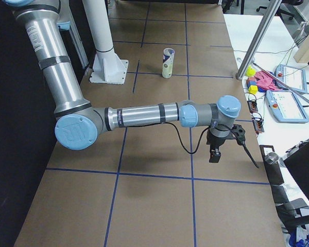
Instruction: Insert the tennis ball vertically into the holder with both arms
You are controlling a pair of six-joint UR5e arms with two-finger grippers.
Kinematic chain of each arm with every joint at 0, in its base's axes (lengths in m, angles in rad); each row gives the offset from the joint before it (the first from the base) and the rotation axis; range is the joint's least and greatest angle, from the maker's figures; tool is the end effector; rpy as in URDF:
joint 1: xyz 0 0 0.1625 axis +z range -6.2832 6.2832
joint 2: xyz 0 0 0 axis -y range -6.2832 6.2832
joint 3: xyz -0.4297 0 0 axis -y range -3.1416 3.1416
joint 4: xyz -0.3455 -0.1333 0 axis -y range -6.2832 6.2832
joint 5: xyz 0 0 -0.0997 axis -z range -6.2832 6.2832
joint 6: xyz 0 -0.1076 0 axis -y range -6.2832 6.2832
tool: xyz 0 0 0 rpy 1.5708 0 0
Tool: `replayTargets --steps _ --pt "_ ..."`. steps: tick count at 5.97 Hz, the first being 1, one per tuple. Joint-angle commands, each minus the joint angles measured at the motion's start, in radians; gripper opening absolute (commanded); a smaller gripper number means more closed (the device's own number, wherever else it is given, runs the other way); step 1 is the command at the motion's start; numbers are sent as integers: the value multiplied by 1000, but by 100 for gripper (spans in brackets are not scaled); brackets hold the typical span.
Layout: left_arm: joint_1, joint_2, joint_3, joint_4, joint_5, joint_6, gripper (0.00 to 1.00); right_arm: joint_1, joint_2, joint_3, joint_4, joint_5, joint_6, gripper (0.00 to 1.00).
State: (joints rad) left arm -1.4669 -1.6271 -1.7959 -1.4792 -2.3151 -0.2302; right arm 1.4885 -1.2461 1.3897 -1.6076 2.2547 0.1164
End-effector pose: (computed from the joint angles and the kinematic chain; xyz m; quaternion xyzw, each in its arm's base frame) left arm -0.0114 -0.4727 0.5545 0.0269 0.3716 -0.0241 0.9277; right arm 0.0168 -0.5904 0.5926 0.0168 -0.3382 -0.0019 0.9409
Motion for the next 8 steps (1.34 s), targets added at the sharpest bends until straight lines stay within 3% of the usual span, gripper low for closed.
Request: replayTargets --steps 1,2,3,4,5,6,8 --pt "13 47 19 -46 13 -6 100 -1 -19 11 2 0 0 100" --pt "13 50 29 -46 -7 -4 100 -1 -44 35 11 2 -1 100" --pt "13 55 38 -43 -82 0 100 -1 -112 22 167 2 2 100" --pt "13 56 52 -46 -79 3 100 -2 -113 8 228 0 8 100" --pt "8 70 55 -59 -79 8 100 -8 -92 12 151 2 37 100" --pt "2 70 91 -58 -73 155 100 -13 -75 18 87 32 37 100" --pt "2 49 87 -56 -70 207 100 -69 -91 8 87 49 36 100"
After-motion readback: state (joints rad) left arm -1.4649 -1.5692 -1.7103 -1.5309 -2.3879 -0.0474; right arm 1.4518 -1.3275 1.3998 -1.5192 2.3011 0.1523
